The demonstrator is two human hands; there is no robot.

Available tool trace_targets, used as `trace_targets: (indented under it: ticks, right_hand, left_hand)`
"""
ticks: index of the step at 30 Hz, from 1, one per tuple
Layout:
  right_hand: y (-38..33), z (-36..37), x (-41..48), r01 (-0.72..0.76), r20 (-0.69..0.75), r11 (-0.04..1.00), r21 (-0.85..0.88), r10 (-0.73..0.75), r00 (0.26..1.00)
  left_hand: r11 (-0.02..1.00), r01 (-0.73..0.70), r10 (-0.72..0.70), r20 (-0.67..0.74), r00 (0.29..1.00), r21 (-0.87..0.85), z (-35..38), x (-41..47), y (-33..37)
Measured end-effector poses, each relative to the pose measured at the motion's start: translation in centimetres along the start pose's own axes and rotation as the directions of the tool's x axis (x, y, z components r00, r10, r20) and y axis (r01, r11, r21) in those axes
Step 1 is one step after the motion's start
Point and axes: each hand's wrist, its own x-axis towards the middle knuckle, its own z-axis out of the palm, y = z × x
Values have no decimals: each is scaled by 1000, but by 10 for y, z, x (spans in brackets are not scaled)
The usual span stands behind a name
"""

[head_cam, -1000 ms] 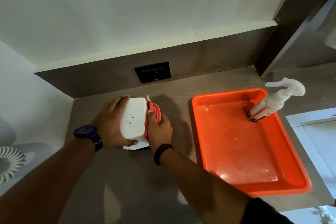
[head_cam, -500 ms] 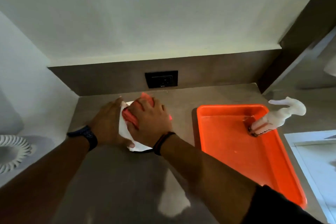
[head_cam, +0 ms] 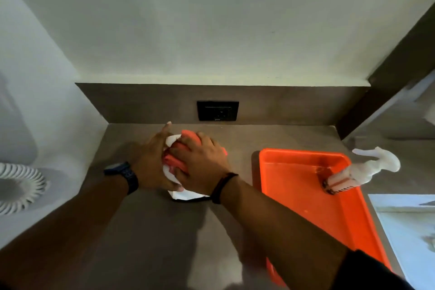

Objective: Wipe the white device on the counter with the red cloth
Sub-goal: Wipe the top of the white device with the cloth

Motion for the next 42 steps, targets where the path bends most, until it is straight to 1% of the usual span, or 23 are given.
trace_targets:
  ticks: [2,4,6,8,10,14,15,18,20,24,26,29,31,33,34,35,36,37,38,39,40,41,42]
  right_hand:
    - [12,-3,-2,-68,25,997,22,68,997]
    - [14,-5,-3,-183,5,982,53,183,983]
    - [2,-5,-3,-213,-21,975,62,214,977]
    - [-7,-3,-4,-129,-7,992,7,129,992]
    - [-3,-5,-7,-63,40,997,-35,65,997]
    - [7,-9,-4,-164,42,986,-17,165,985]
    - [1,-7,-2,-162,54,986,-29,163,985]
    - [-8,-5,3,-33,95,995,-90,41,995]
    - [4,-10,0,2,117,997,-72,6,993]
    - [20,-12,-6,-47,122,998,-39,51,991]
    - [21,-6,-11,24,107,999,-32,-20,994]
    - [33,-4,-17,89,106,996,-21,-86,991]
    - [43,-4,-19,10,52,1000,-10,-10,999]
    - [46,-4,-20,-150,-61,986,75,155,986]
    - [45,-3,-21,-244,-138,950,195,273,952]
    - [45,-5,-21,-337,-192,860,382,431,882]
    - [44,-10,-20,-419,-167,677,605,622,765]
    - [44,-14,-17,-447,-73,433,783,777,625]
    - [46,-16,-16,-417,39,203,886,863,504]
    - [49,-16,-15,-373,98,82,924,893,439]
    - [50,-16,-16,-326,115,33,945,899,423]
    - [50,-14,-17,-276,122,1,961,895,430]
    - [48,-13,-18,-211,127,-34,977,887,445]
  left_hand:
    - [996,72,-69,53,996,-58,1,2,3]
    - [996,73,-66,131,989,-53,3,7,7]
    - [998,62,-57,161,985,-26,3,9,8]
    - [994,78,-72,86,994,-73,6,7,5]
    - [994,88,-86,45,995,-59,8,5,4]
    - [984,140,-139,13,990,-114,13,6,11]
    - [980,145,-147,-4,989,-136,15,6,11]
    - [965,172,-184,-44,982,-197,14,1,10]
    - [973,168,-174,-29,984,-161,15,-1,8]
    - [976,169,-173,-16,985,-140,11,2,15]
    - [983,145,-150,-31,988,-112,10,0,16]
    - [976,189,-196,-57,979,-104,11,-4,19]
    - [966,241,-248,-67,967,-91,12,-3,26]
    - [935,346,-353,-129,927,-76,19,0,39]
    - [908,414,-419,-161,893,-70,22,0,47]
    - [880,473,-475,-167,864,-56,24,0,55]
    - [864,502,-499,-152,853,-17,23,0,59]
    - [873,485,-477,-122,870,50,21,2,59]
    - [901,412,-404,-82,911,134,16,5,56]
    - [931,291,-296,-10,955,220,9,10,50]
    - [945,140,-175,95,980,295,0,17,44]
    - [937,-11,-66,209,976,350,-8,26,39]
    - [915,-134,12,307,951,380,-16,36,38]
